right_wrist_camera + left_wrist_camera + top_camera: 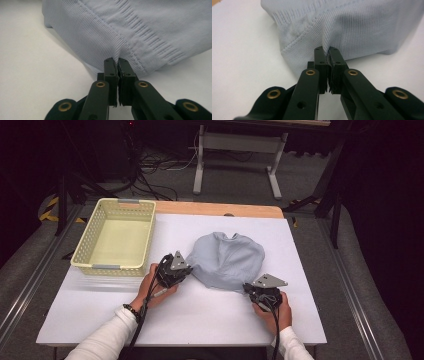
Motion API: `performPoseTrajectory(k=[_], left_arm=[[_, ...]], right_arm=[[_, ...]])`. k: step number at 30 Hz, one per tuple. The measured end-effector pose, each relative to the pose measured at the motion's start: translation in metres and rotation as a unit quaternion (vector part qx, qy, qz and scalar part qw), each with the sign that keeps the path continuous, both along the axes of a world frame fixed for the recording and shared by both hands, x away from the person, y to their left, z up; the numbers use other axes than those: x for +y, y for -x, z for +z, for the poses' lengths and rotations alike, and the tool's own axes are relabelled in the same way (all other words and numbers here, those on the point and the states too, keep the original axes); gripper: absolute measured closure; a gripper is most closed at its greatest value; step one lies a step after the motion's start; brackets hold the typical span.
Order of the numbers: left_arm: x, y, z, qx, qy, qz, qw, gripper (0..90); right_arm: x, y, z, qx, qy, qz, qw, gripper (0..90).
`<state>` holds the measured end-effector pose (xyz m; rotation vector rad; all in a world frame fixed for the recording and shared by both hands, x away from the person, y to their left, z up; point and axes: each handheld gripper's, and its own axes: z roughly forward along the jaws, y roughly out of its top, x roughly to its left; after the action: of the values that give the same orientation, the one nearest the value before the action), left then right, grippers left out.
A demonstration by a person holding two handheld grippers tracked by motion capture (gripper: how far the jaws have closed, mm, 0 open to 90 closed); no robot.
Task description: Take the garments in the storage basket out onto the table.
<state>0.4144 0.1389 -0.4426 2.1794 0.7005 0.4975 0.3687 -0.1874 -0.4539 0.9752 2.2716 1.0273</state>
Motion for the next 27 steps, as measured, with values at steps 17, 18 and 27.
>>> performPoseTrajectory(k=[17, 18, 27], left_arm=[[0.011, 0.055, 0.059, -0.051, 0.052, -0.052, 0.9960, 85.7], [0.011, 0.056, 0.059, -0.050, 0.053, -0.052, 0.9960, 85.7], [0.014, 0.074, 0.048, -0.052, 0.057, -0.061, 0.9951, 61.4]], right_arm=[[-0.026, 0.042, 0.066, -0.122, -0.072, -0.022, 0.9896, 88.1], [-0.026, 0.042, 0.067, -0.122, -0.075, -0.022, 0.9894, 88.2], [-0.025, 0.042, 0.059, -0.110, -0.062, -0.018, 0.9918, 88.1]])
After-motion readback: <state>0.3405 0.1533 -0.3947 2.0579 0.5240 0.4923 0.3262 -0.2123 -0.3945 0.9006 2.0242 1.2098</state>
